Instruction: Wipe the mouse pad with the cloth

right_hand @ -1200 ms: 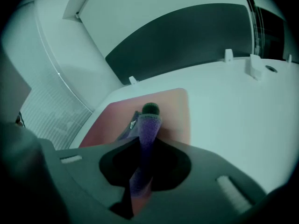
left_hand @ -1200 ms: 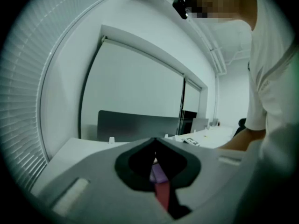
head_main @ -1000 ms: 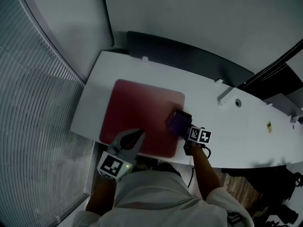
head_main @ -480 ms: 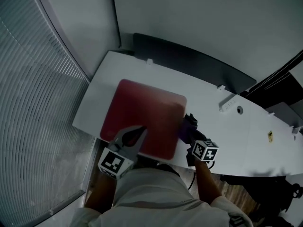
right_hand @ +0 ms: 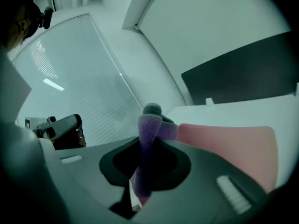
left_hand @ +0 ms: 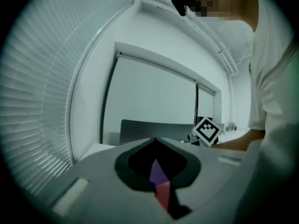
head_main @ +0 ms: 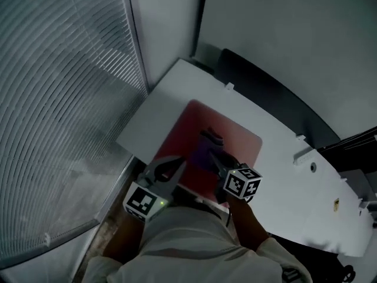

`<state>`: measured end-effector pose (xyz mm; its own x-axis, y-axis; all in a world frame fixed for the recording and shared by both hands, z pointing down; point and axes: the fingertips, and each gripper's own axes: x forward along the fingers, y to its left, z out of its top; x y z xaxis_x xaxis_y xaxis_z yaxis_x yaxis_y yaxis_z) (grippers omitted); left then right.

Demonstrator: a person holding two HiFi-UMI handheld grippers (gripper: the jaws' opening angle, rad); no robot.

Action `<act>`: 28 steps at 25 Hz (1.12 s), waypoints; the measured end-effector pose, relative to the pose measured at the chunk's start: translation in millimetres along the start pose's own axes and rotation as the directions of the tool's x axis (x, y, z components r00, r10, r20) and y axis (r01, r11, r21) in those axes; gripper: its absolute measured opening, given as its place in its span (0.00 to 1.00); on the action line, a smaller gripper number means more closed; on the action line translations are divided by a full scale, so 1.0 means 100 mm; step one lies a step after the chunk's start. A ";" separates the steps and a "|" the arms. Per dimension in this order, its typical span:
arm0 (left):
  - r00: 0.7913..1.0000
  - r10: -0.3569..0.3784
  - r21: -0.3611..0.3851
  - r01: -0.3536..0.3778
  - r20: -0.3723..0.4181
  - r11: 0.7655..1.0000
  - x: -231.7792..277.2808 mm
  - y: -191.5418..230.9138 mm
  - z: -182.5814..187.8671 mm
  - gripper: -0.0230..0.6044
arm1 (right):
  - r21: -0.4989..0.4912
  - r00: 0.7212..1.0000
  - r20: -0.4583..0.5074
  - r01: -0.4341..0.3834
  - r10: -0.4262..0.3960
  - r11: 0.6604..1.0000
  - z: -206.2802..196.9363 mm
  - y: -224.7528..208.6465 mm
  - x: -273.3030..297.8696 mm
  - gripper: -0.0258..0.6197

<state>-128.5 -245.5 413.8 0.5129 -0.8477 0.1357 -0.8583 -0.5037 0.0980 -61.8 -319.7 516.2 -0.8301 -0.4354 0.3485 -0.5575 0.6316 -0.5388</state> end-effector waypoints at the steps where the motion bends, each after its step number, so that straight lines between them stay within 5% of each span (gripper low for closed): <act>1: 1.000 0.029 -0.008 -0.029 -0.002 1.000 -0.12 0.13 0.00 0.04 | -0.008 0.999 -0.019 -0.032 0.031 0.999 0.00 0.15 0.18 0.11; 7: 0.993 0.121 -0.026 -0.121 0.002 0.992 -0.75 0.81 -0.03 0.04 | -0.022 0.986 -0.103 -0.134 0.131 0.991 -0.23 0.82 1.14 0.11; 11: 0.987 0.160 -0.013 -0.160 -0.023 0.987 -1.07 1.15 -0.04 0.04 | 0.025 0.975 -0.192 -0.109 0.112 0.994 -0.60 0.92 1.77 0.11; 19: 0.991 0.125 -0.087 -0.129 -0.054 0.988 -1.10 1.43 -0.25 0.04 | 0.039 0.952 -0.299 0.086 -0.071 0.996 -1.16 0.37 2.20 0.11; 28: 0.996 0.050 -0.069 -0.055 -0.071 0.996 -0.54 1.05 -0.32 0.04 | 0.094 0.936 -0.307 0.209 -0.172 0.973 -1.35 -0.41 1.45 0.11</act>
<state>-245.9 -247.1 448.7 0.4690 -0.8579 0.2097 -0.8822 -0.4437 0.1578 -161.2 -321.8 692.7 -0.6858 -0.3191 0.6542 -0.7150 0.4636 -0.5233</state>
